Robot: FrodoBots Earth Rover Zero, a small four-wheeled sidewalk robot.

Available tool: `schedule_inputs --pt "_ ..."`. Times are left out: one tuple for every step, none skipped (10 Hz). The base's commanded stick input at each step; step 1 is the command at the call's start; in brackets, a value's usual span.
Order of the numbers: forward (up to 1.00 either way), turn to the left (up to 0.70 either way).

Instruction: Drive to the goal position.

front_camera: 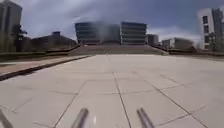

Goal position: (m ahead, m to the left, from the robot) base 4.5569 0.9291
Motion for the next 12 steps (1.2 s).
schedule_inputs --pt "1.00 0.00" --pt "1.00 0.00" --pt "1.00 0.00" --pt "1.00 0.00" --pt "1.00 0.00" --pt "1.00 0.00" --pt "1.00 0.00" --pt "1.00 0.00" --pt "1.00 0.00" --pt "1.00 0.00" --pt "1.00 0.00" --pt "1.00 0.00"
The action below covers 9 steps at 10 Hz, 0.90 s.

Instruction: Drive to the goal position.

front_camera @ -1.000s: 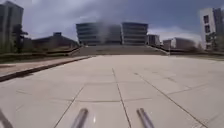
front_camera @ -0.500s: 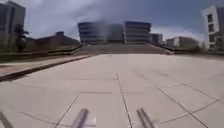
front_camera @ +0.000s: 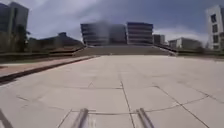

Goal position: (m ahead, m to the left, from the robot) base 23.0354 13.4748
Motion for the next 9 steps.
schedule_inputs --pt "1.00 -0.01" --pt "1.00 -0.02" --pt "1.00 -0.29" --pt "1.00 -0.38" --pt "1.00 -0.37" --pt "1.00 -0.24" --pt "1.00 -0.06" --pt "1.00 0.00" --pt "1.00 0.00"
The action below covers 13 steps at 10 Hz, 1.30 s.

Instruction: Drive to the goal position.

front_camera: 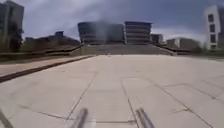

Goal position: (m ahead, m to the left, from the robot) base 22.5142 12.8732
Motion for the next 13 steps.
schedule_inputs --pt "1.00 0.00" --pt "1.00 0.00" --pt "1.00 0.00" --pt "1.00 -0.07" --pt "1.00 -0.35" --pt "1.00 -0.37" --pt "1.00 -0.35" --pt "1.00 -0.19" --pt "1.00 -0.05" --pt "1.00 0.00" --pt "1.00 0.00" --pt "1.00 0.00" --pt "1.00 0.00"
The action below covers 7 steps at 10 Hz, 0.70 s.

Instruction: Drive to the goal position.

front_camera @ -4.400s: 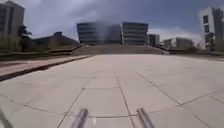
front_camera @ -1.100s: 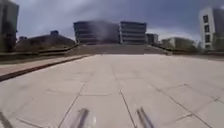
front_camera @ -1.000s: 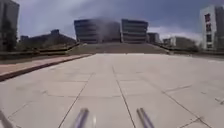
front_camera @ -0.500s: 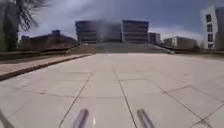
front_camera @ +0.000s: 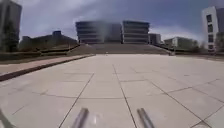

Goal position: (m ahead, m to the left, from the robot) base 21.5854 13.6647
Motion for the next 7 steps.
schedule_inputs --pt "1.00 0.00" --pt "1.00 -0.29" --pt "1.00 -0.36" --pt "1.00 -0.37" --pt "1.00 -0.26" --pt "1.00 -0.01" --pt "1.00 0.00"
